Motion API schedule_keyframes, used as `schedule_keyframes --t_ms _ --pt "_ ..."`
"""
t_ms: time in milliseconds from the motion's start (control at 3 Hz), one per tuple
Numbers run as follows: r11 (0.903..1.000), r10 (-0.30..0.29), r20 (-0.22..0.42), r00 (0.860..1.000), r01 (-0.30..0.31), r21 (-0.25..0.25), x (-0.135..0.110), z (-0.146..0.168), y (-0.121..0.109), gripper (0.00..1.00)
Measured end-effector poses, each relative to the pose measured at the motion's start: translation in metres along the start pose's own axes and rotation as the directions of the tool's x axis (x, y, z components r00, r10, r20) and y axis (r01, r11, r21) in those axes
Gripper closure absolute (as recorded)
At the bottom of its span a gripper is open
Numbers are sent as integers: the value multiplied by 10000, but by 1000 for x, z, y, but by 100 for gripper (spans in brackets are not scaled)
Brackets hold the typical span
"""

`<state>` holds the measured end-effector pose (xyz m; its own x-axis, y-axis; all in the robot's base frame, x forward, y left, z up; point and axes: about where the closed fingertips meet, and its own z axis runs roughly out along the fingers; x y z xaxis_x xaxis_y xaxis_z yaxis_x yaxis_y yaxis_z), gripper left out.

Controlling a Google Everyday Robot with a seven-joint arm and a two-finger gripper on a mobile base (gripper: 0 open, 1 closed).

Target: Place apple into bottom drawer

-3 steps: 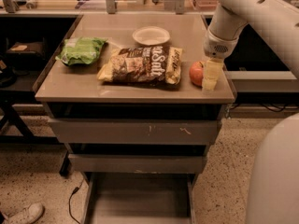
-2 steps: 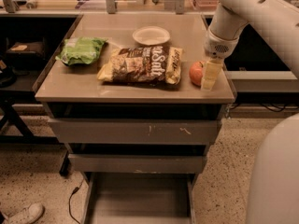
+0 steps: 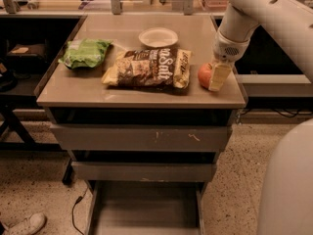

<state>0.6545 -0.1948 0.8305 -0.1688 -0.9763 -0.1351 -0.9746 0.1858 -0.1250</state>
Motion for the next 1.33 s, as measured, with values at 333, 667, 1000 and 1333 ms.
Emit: schedule_keyframes --t_ms 333,667,1000,1333 --pt "10000 0 0 10000 0 0 0 0 0 88" --pt "9996 -156 -56 9999 158 226 -11 -6 1 100" --pt "9994 128 56 9999 -130 334 -11 -24 26 100" --pt "9973 692 222 9974 -697 233 -2 -39 65 100"
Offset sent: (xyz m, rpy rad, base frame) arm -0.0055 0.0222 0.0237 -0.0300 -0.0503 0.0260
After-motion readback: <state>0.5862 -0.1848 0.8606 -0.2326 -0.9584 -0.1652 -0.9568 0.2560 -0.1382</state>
